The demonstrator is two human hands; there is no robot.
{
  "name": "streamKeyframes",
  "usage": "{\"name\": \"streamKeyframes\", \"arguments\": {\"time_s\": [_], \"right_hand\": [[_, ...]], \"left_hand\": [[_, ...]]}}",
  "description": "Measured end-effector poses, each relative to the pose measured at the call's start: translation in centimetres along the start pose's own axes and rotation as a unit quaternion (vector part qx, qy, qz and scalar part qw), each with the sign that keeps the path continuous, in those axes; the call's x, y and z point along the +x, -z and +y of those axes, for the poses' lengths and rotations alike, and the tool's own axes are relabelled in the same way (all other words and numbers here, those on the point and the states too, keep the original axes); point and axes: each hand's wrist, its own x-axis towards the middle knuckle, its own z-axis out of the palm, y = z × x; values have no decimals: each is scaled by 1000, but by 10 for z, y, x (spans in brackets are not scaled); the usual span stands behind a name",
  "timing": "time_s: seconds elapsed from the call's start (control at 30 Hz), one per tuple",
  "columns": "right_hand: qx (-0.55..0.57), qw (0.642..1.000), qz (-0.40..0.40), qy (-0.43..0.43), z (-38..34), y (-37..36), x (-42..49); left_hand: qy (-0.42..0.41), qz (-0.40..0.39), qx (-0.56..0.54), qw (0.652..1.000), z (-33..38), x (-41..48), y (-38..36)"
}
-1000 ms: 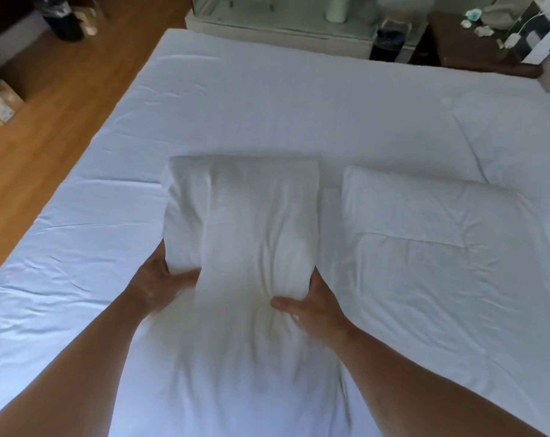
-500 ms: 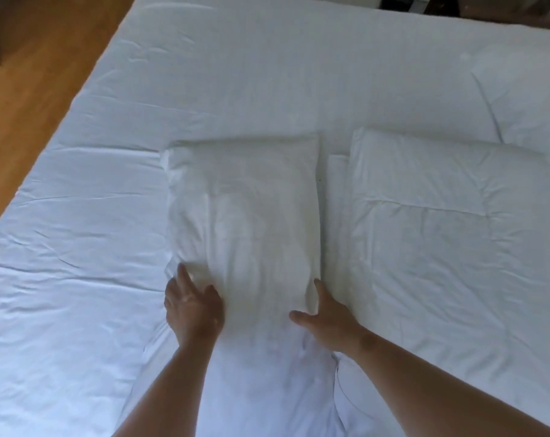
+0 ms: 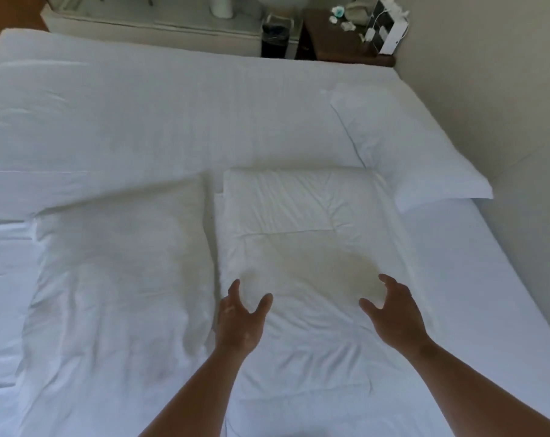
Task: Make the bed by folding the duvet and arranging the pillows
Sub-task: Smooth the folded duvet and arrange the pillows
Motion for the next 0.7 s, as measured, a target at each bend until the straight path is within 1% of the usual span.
{"name": "streamKeyframes", "arguments": {"time_s": [0.07, 0.1, 0.2, 0.3, 0.4, 0.47, 0.53, 0.6, 0.7], "right_hand": [[-1, 998, 26, -51, 31, 12, 26], [1, 997, 25, -76, 44, 17, 40], [11, 994, -17, -107, 75, 25, 90], [75, 992, -66, -74, 84, 25, 147], [203, 971, -123, -31, 92, 10, 198], [268, 950, -158, -6, 102, -12, 211], [313, 933, -176, 10, 111, -36, 215], [343, 921, -185, 12, 118, -50, 219], [360, 904, -229, 19, 121, -47, 226]], "left_hand": [[26, 26, -10, 999, 8, 23, 0], [34, 31, -16, 999, 11, 37, 0], [57, 33, -51, 997, 18, 77, 0], [57, 20, -125, 990, 11, 110, -5], [60, -8, -169, 984, -6, 124, -24], [61, 22, -150, 987, -16, 132, -40], [64, 66, -97, 991, -22, 137, -52], [69, 97, -72, 990, -20, 138, -59], [70, 116, -63, 989, -12, 134, -59]]}}
